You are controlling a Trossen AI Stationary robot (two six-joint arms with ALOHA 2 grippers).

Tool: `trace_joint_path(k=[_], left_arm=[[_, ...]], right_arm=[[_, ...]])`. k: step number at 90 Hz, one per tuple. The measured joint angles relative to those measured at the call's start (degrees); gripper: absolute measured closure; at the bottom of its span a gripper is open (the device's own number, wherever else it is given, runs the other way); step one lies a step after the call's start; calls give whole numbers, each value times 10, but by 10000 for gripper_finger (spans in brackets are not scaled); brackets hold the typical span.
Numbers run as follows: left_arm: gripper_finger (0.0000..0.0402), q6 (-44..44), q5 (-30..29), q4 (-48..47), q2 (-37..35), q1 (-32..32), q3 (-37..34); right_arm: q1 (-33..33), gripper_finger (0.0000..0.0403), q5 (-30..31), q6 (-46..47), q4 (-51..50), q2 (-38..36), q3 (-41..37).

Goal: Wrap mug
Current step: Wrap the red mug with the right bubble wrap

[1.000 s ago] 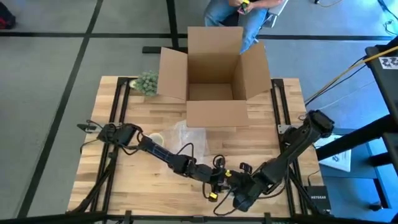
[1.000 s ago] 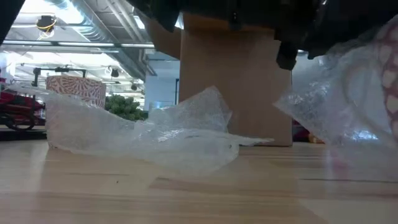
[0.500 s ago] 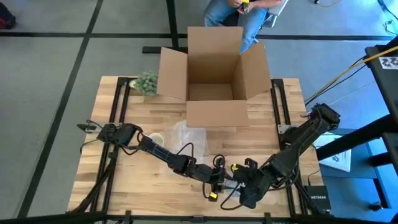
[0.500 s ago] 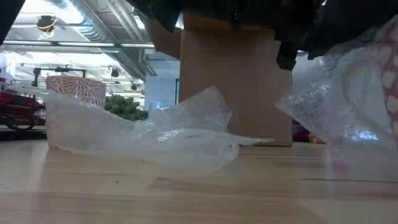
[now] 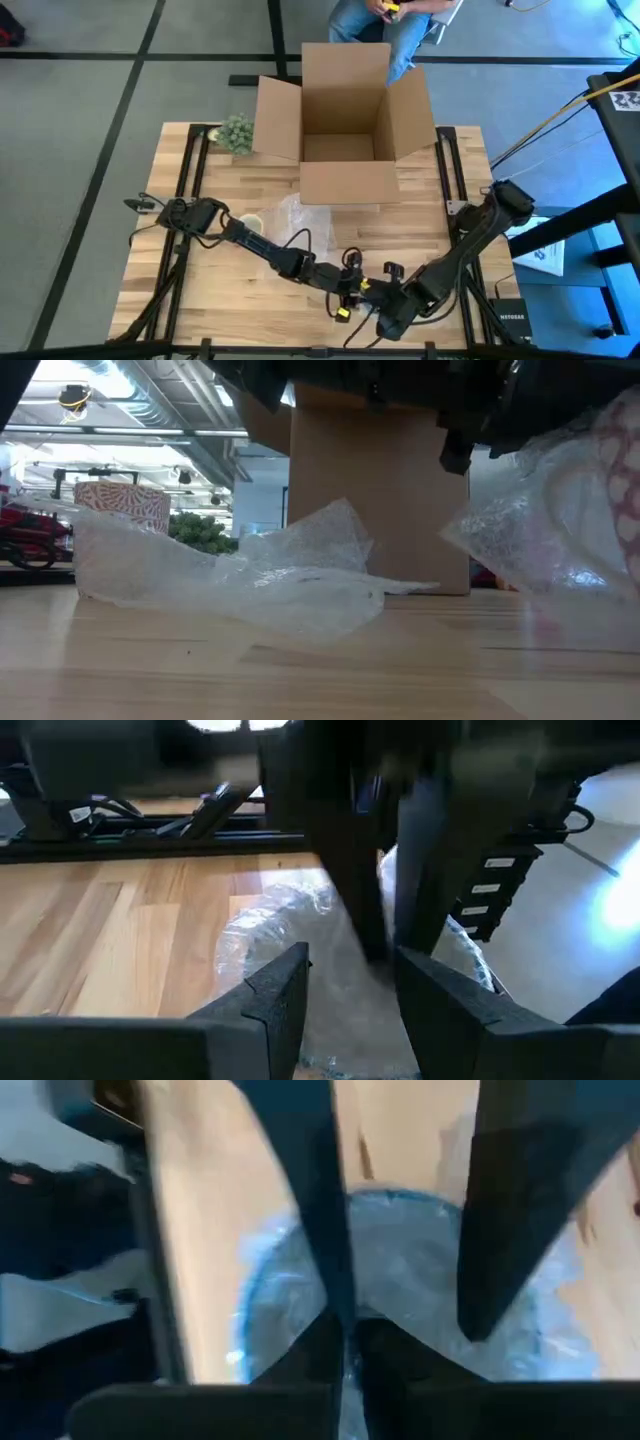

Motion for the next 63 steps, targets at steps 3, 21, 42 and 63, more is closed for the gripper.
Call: trace_joint_path(k=[3, 21, 42, 63], left_arm=[[267, 1, 0, 0, 0, 0, 0], [267, 2, 1, 3, 0, 0, 0], [267, 4, -1, 1, 0, 0, 0], [267, 2, 0, 3, 0, 0, 0]], right_arm=[[0, 400, 0, 0, 1, 8, 0], [-5, 402, -17, -1, -5, 52, 5], [-8, 402, -27, -1, -6, 46, 2], [-8, 402, -31, 27, -23, -16, -4]])
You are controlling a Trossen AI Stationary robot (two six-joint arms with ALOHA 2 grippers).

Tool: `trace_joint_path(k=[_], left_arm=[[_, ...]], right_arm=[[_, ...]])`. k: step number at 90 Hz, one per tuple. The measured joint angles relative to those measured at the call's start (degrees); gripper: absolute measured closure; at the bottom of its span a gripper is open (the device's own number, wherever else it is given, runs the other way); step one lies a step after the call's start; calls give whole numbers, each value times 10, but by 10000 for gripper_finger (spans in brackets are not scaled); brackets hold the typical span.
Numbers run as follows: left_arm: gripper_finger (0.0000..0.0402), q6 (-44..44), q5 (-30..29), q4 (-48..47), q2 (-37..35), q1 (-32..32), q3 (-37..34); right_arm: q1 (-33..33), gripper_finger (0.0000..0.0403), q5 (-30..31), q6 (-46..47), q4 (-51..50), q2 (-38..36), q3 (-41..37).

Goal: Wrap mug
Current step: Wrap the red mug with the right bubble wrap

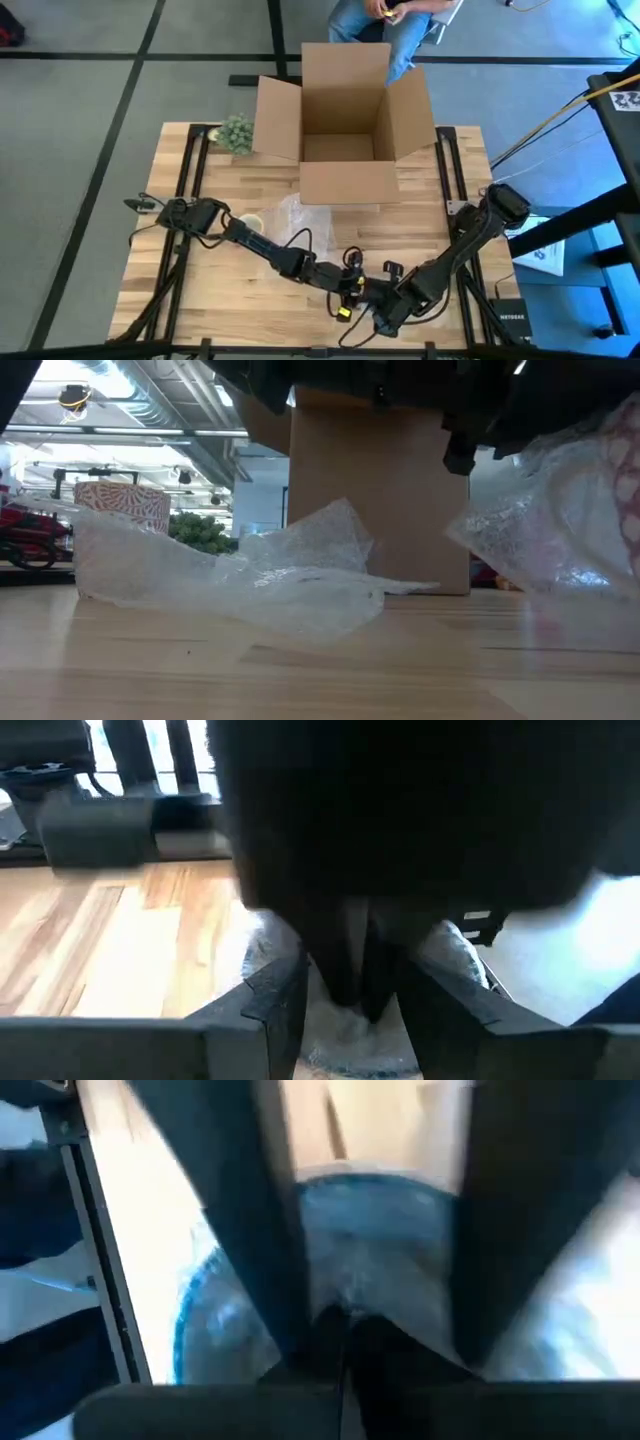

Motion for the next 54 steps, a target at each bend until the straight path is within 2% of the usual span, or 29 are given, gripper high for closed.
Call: trace_joint_path(k=[12, 37, 54], left_arm=[[267, 2, -1, 0, 0, 0, 0], [267, 2, 0, 0, 0, 0, 0], [267, 1, 0, 0, 0, 0, 0]], right_arm=[[0, 402, 6, 31, -33, -33, 1], [1, 402, 2, 36, -86, -89, 2], [1, 402, 29, 61, -158, -99, 2]])
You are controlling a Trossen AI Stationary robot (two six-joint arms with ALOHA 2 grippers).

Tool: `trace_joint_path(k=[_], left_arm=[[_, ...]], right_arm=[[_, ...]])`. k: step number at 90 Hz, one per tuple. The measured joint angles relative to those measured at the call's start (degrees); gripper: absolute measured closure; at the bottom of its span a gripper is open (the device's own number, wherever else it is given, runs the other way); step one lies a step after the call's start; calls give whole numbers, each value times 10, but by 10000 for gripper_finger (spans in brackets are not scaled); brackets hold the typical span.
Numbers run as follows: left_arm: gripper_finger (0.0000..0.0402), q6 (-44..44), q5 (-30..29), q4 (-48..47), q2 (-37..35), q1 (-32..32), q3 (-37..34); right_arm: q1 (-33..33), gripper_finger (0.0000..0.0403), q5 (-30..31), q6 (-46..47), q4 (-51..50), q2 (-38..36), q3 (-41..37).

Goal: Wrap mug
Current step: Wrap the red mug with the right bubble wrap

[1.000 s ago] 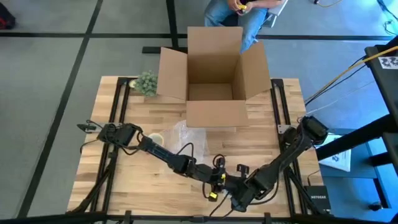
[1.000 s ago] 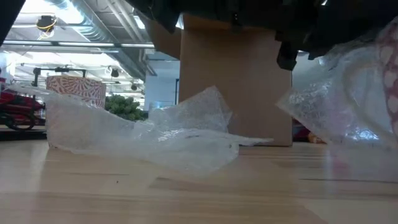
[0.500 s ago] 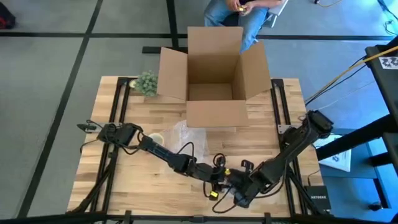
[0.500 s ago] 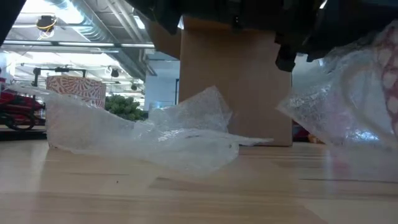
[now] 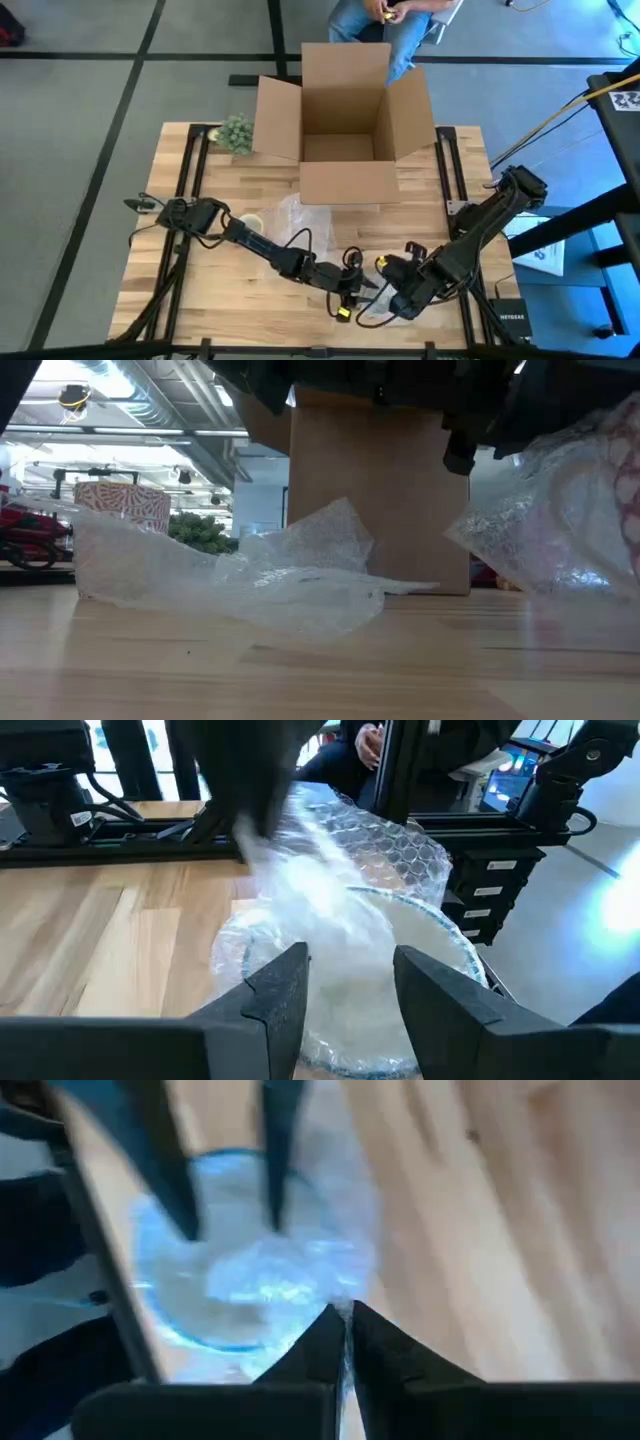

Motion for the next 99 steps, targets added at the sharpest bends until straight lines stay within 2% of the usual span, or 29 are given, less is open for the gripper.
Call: trace_joint_path(k=[12, 27, 37, 53, 72, 87, 99], left_arm=[[267, 0, 0, 0, 0, 0, 0], [267, 1, 0, 0, 0, 0, 0], [267, 1, 0, 0, 0, 0, 0], [267, 5, 2, 1, -6, 0, 0], [267, 9, 1, -16, -24, 0, -2], [267, 0, -45, -48, -20, 0, 0], [267, -8, -46, -54, -10, 2, 1]], right_arm=[[0, 402, 8, -3, 37, 0, -10], [0, 402, 8, -28, 178, 2, -41], [0, 402, 3, -28, 232, 26, -66], [-1, 402, -38, -27, 252, 78, -76], [-1, 402, -38, -43, 257, 88, -65], [-1, 402, -37, -74, 250, 90, -39], [-1, 402, -34, -73, 250, 90, -35]])
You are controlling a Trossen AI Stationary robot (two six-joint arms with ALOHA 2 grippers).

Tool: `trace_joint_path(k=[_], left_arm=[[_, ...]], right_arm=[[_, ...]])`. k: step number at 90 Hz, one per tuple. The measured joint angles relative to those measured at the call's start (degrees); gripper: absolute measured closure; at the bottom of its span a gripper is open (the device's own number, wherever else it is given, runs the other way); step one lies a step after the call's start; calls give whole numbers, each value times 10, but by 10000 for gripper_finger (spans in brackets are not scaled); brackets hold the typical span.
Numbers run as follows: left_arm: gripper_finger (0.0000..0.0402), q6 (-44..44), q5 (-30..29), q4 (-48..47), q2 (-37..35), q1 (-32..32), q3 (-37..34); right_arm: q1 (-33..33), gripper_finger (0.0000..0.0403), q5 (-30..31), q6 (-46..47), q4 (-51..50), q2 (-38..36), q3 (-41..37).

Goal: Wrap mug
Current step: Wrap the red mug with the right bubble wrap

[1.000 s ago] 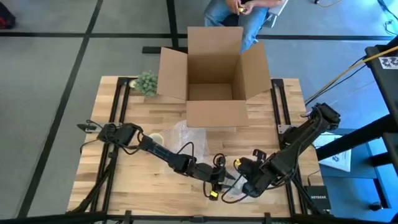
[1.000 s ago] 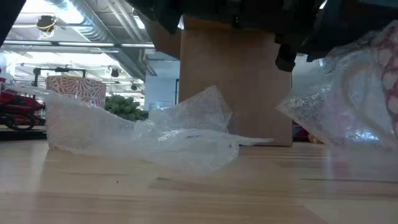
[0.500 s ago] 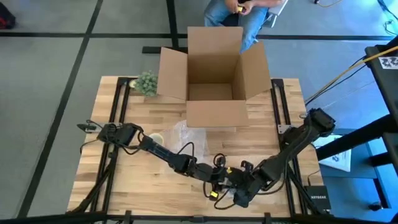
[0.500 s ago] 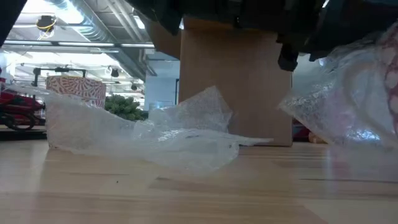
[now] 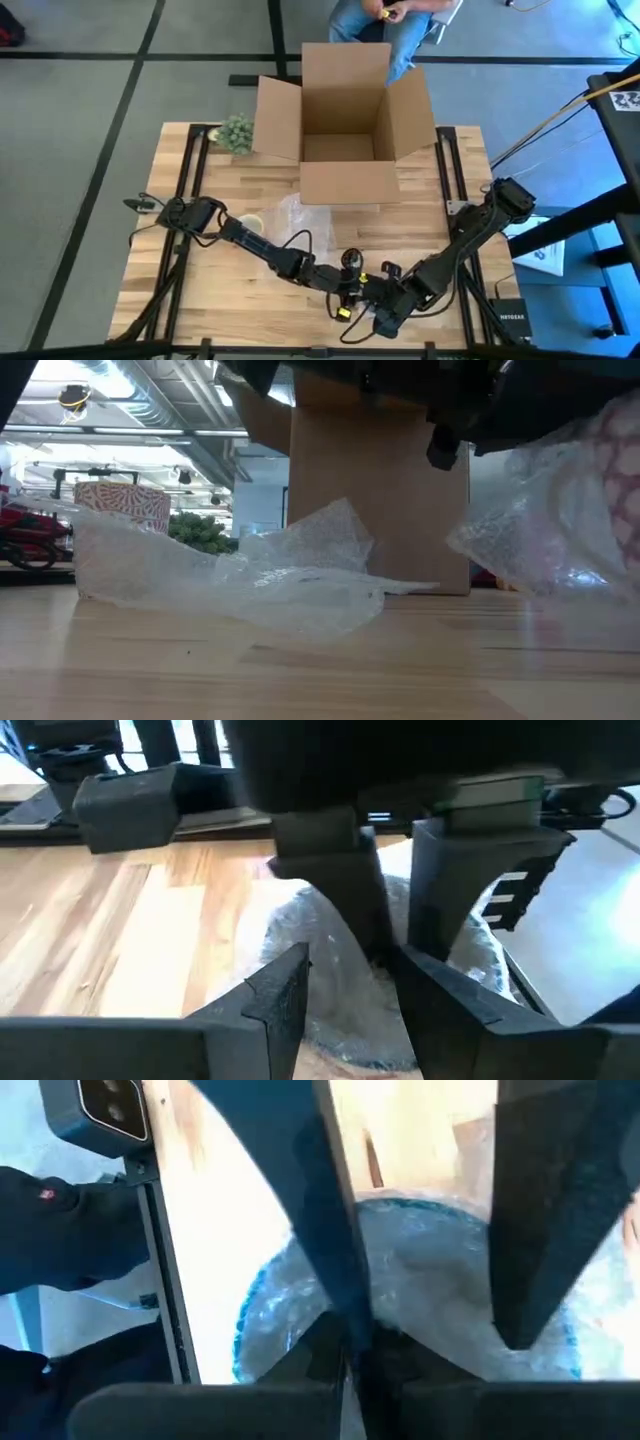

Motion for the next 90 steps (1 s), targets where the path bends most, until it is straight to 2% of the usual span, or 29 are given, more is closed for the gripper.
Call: trace_joint_path(k=[21, 48, 60, 77, 90], left_arm=[[267, 16, 0, 15, 0, -4, 0], [267, 18, 0, 15, 0, -3, 0], [267, 19, 1, 16, 0, -3, 0], [267, 22, 2, 16, 0, -3, 0], [267, 21, 2, 16, 0, -3, 0]], right_arm=[[0, 391, -4, 17, -4, -19, 1], [-1, 274, 6, 17, -13, -72, 3], [-4, 238, 11, 21, -37, -100, 3], [-3, 224, 10, 31, -78, -151, 3], [0, 224, 24, 49, -102, -156, 3]])
